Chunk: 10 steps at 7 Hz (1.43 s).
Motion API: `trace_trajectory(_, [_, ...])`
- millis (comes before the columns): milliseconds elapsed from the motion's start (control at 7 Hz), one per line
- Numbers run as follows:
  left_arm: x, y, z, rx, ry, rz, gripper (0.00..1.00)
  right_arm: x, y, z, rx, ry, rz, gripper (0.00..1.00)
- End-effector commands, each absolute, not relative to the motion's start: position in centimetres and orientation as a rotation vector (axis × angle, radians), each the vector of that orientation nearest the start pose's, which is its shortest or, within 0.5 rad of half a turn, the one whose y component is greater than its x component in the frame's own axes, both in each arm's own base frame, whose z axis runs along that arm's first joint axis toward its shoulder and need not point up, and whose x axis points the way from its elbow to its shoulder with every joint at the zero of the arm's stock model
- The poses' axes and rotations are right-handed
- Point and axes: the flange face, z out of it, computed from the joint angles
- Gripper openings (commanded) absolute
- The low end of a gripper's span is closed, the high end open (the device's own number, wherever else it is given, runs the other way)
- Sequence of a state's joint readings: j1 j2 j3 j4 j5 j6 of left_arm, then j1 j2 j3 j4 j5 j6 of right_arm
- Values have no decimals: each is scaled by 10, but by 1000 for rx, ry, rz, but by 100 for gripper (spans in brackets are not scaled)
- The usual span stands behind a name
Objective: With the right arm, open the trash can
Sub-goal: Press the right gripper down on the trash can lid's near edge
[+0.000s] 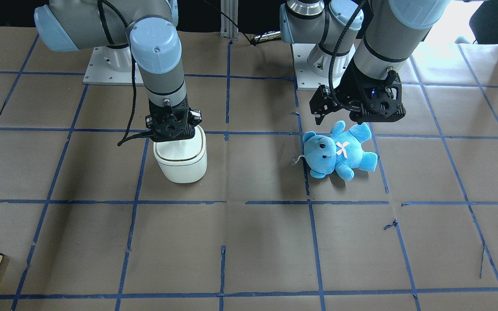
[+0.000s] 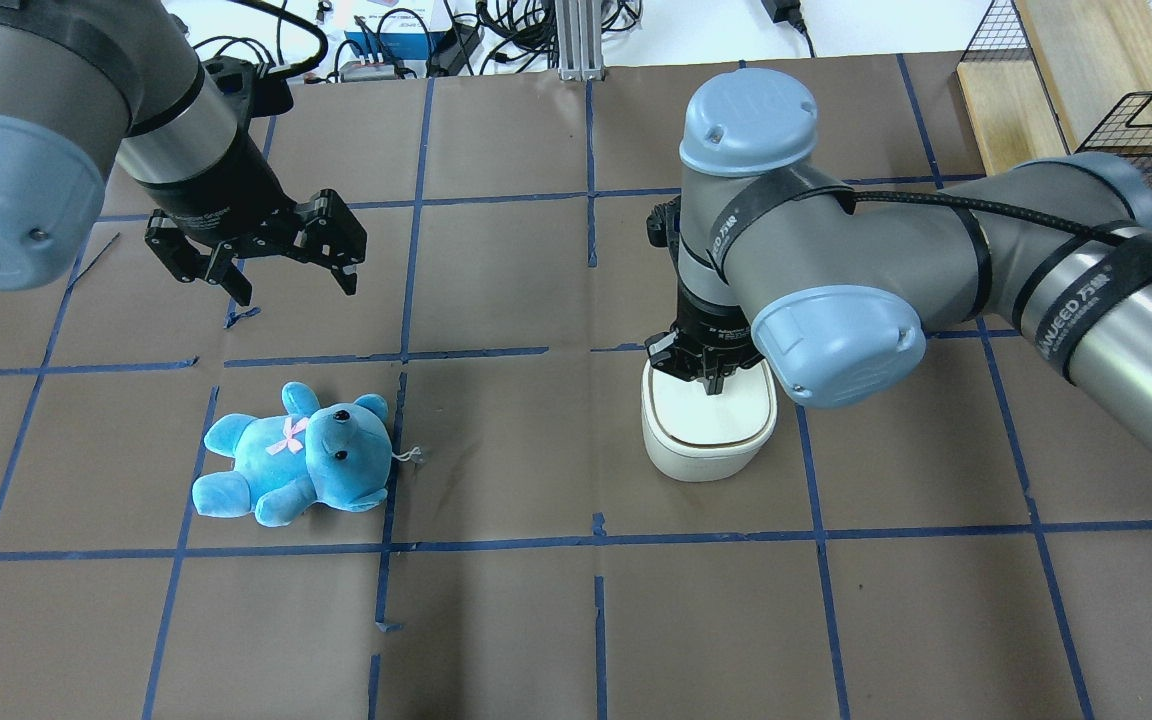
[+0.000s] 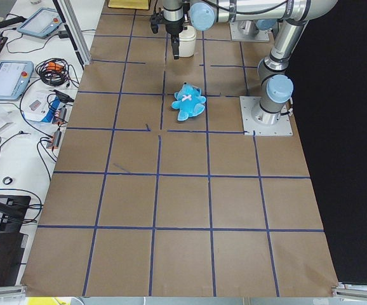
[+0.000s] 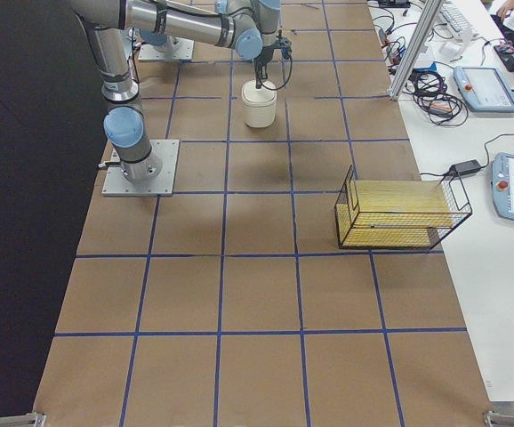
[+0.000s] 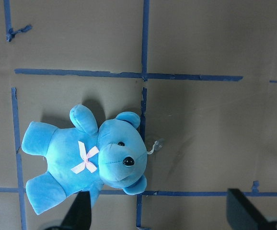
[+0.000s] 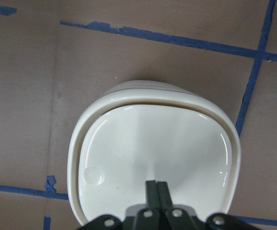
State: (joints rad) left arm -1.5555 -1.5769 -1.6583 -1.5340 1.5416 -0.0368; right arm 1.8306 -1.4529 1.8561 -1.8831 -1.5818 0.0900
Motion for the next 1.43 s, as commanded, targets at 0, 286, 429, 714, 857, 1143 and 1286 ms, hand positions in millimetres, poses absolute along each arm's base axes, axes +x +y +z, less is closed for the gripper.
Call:
trace_trajectory(0, [-129,-489,446,-84,3168,90,100,252,-446,311,-268,3155,172,4])
trace_trajectory(286, [-129,-489,446,-84,3168,90,100,252,-446,308,-267,3153,168,4])
trace_trajectory(429, [-129,-489,446,-84,3169,91,100,252,-446,307,-265,3152,170,5])
trace_trajectory(714, [-129,-489,446,-84,3168,90,100,252,-446,302,-267,3151,163,5])
trace_trajectory(857, [-129,-489,446,-84,3168,90,100,252,-447,303,-267,3153,156,5])
trace_trajectory(1143, [-129,-489,446,-84,3168,90,100,250,-454,320,-256,3157,77,6])
trace_trajectory(1286, [-129,-489,446,-84,3168,90,100,246,-457,329,-246,3161,59,6])
